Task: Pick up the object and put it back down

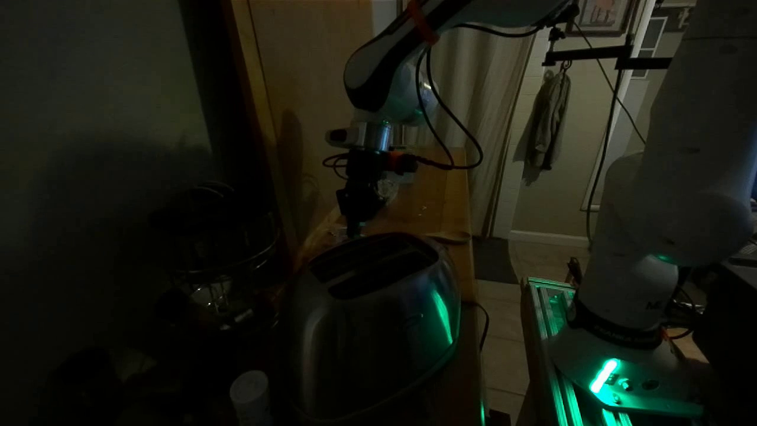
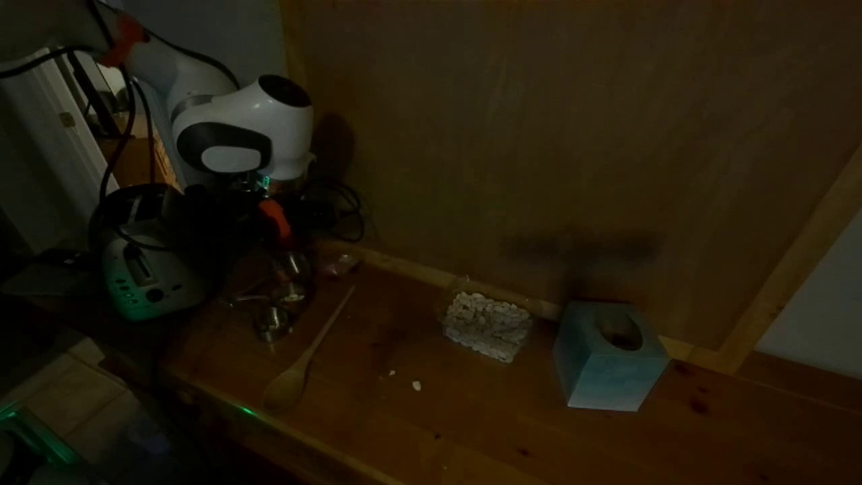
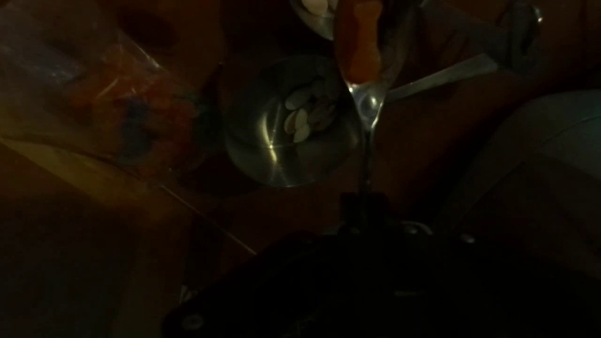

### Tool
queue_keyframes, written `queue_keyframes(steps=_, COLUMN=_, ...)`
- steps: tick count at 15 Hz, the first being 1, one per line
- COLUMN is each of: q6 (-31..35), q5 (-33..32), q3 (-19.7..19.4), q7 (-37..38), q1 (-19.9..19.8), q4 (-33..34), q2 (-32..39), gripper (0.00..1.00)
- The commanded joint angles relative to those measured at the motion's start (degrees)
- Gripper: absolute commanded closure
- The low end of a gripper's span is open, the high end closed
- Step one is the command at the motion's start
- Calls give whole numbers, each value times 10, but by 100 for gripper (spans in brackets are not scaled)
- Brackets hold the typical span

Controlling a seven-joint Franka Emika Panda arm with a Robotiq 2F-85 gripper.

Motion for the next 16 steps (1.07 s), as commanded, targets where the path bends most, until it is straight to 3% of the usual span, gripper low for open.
queue_keyframes(steps=1, q6=4, q5=47, q3=-5, q7=-47, q1=11, q4=-4, q2=-3, gripper=94)
queue_keyframes(steps=16, q6=19, q5=176, q3=0, q7=-139, q1=17, q4=11, q2=21, gripper=95)
